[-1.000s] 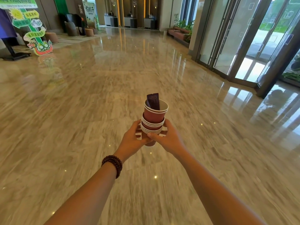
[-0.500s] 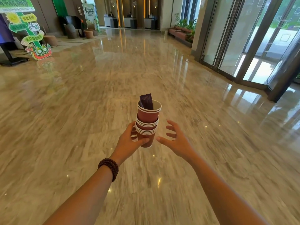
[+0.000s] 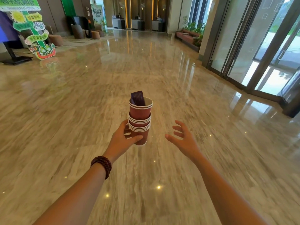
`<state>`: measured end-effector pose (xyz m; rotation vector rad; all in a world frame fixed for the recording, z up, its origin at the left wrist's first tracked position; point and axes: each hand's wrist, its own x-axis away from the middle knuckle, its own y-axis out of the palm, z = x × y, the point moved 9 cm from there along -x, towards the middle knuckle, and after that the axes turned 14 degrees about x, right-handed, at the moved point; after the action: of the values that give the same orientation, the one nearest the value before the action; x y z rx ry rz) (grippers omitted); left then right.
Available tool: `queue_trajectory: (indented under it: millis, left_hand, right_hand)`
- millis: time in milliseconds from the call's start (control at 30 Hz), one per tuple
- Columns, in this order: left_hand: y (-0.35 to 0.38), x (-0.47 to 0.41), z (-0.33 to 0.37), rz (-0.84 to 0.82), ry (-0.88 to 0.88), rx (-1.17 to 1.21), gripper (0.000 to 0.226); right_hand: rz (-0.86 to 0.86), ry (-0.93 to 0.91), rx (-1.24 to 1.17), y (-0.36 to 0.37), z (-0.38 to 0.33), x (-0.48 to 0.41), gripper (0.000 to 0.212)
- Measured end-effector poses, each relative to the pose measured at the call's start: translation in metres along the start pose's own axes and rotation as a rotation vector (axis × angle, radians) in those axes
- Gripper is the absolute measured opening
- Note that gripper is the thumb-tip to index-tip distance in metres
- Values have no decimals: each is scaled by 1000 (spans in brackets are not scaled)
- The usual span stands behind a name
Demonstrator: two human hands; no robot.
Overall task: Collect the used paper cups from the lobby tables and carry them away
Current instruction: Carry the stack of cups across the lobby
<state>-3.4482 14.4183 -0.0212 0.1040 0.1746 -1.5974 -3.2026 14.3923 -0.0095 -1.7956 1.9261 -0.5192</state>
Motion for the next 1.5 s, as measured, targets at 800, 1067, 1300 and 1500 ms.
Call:
queue_trajectory:
  millis: [800, 1067, 1300, 1500]
  left_hand:
    - [-7, -372, -95, 6, -55, 15, 71]
    - [-24, -514, -107, 10, -43, 25, 71]
    - [-11, -617, -134, 9, -64, 1, 73]
    - [12, -721, -149, 23, -54, 13, 74]
  right_hand:
    - [-19, 27, -26, 19, 41, -384, 78]
    - [-7, 42, -70, 33, 31, -513, 88]
    - [-13, 42, -103, 37, 54, -619, 72]
    - [-17, 28, -134, 25, 73, -728, 71]
